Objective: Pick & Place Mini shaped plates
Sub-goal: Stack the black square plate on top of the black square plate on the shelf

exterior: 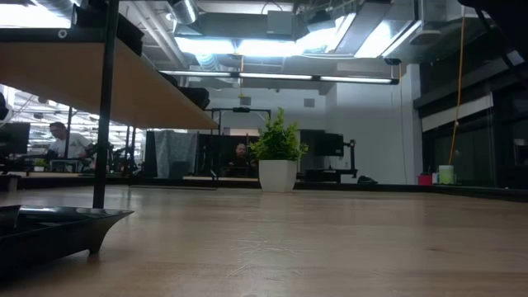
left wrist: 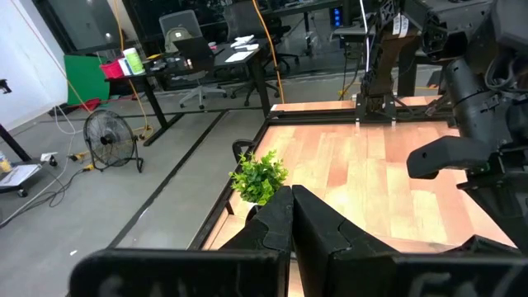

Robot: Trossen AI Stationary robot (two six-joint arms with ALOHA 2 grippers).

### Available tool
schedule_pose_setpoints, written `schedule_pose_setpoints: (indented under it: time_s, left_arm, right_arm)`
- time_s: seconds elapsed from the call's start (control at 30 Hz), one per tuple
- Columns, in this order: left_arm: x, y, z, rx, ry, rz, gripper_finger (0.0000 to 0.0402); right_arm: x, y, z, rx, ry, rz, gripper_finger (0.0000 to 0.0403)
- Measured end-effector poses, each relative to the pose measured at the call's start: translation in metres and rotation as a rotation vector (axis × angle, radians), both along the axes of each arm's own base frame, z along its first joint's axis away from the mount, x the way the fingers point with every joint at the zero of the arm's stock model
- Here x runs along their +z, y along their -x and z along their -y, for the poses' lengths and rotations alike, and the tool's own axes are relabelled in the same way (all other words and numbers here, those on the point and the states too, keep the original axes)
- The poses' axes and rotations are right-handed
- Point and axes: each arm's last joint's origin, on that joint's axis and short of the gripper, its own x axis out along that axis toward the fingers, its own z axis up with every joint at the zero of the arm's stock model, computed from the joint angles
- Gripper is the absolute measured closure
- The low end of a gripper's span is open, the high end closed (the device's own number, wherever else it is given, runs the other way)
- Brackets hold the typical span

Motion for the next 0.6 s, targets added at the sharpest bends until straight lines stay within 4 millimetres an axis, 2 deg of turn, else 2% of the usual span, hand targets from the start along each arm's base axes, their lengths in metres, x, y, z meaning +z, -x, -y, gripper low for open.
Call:
schedule_pose_setpoints:
  time_s: [0.43,0.6]
  left_arm:
    - [0.0,0.0,0.0,0.0,0.0,0.0,0.0398]
    - [0.0,0.0,0.0,0.0,0.0,0.0,0.0398]
  right_arm:
    - [0.0002,-0.001,0.0027,-0.011,-0.027,0.002,0.0319]
    - [0.0068,-0.0036,-0.0031,0.097,-0.116,0.064,0.0302]
